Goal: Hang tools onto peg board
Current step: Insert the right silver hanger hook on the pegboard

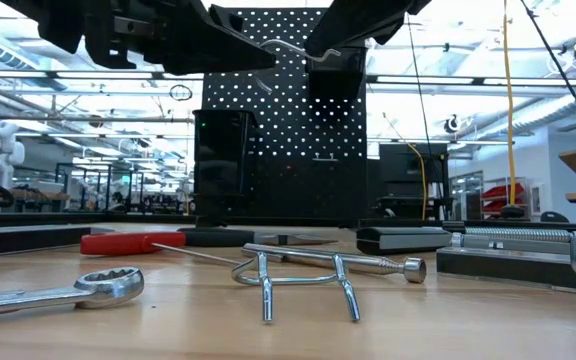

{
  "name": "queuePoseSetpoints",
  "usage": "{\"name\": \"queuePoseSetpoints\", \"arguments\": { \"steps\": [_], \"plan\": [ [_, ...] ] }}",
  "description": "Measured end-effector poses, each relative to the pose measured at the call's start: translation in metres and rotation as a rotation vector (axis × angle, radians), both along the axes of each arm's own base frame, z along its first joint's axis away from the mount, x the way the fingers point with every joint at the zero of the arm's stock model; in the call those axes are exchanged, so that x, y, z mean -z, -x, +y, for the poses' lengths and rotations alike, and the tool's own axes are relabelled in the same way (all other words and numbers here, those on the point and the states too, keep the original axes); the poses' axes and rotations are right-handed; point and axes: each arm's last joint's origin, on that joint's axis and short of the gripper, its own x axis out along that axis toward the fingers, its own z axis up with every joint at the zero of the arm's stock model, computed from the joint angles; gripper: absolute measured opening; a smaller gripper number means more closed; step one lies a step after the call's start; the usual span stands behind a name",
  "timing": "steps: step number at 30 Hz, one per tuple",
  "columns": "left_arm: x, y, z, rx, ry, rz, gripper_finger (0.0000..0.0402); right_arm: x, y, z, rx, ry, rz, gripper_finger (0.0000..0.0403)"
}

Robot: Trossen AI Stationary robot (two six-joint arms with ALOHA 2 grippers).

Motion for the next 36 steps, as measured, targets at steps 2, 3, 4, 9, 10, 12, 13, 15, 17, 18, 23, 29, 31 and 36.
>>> {"name": "queuePoseSetpoints", "arguments": {
  "steps": [2,3,4,9,10,12,13,15,17,18,23,29,31,36],
  "plan": [
    [0.0,0.0,0.0,0.0,-0.001,-0.001,0.0011,0.0,0.0,0.0,-0.003,-0.003,0.002,0.0],
    [0.0,0.0,0.0,-0.001,0.0,-0.002,0.0008,0.0,0.0,0.0,-0.009,-0.009,0.004,0.0],
    [-0.001,0.0,0.0,0.0,0.0,-0.002,0.0007,0.0,0.0,0.001,-0.019,-0.018,0.008,0.0],
    [-0.001,-0.001,0.001,-0.031,-0.049,-0.013,0.0004,-0.003,0.004,0.001,-0.057,-0.05,0.037,0.0009],
    [-0.001,-0.001,0.001,-0.044,-0.072,-0.018,0.0003,-0.007,0.007,0.0,-0.058,-0.051,0.038,0.0015],
    [-0.003,-0.001,0.002,-0.057,-0.114,-0.012,0.0003,-0.017,0.015,-0.004,-0.058,-0.05,0.037,0.0032],
    [-0.004,-0.001,0.002,-0.061,-0.14,0.005,0.0003,-0.023,0.02,-0.006,-0.057,-0.05,0.037,0.0041],
    [-0.01,-0.002,0.0,-0.081,-0.193,0.047,0.0002,-0.034,0.03,-0.011,-0.049,-0.052,0.04,0.006],
    [-0.021,-0.003,-0.002,-0.122,-0.285,0.107,0.0002,-0.045,0.041,-0.017,-0.031,-0.064,0.05,0.0077],
    [-0.028,-0.003,-0.004,-0.147,-0.344,0.135,0.0002,-0.049,0.048,-0.02,-0.02,-0.068,0.067,0.0083],
    [-0.077,-0.001,-0.017,-0.254,-0.646,0.241,0.0001,-0.054,0.081,-0.029,0.076,0.02,0.113,0.0097],
    [-0.136,0.007,-0.028,-0.423,-1.147,0.266,0.0,-0.037,0.113,-0.033,0.138,0.073,-0.031,0.0082],
    [-0.151,0.008,-0.026,-0.459,-1.361,0.322,0.0,-0.027,0.118,-0.034,0.119,0.047,-0.082,0.0077],
    [-0.171,0.004,-0.001,-0.457,-1.509,0.457,0.0,-0.007,0.129,-0.043,0.093,0.051,-0.126,0.0073]
  ]
}}
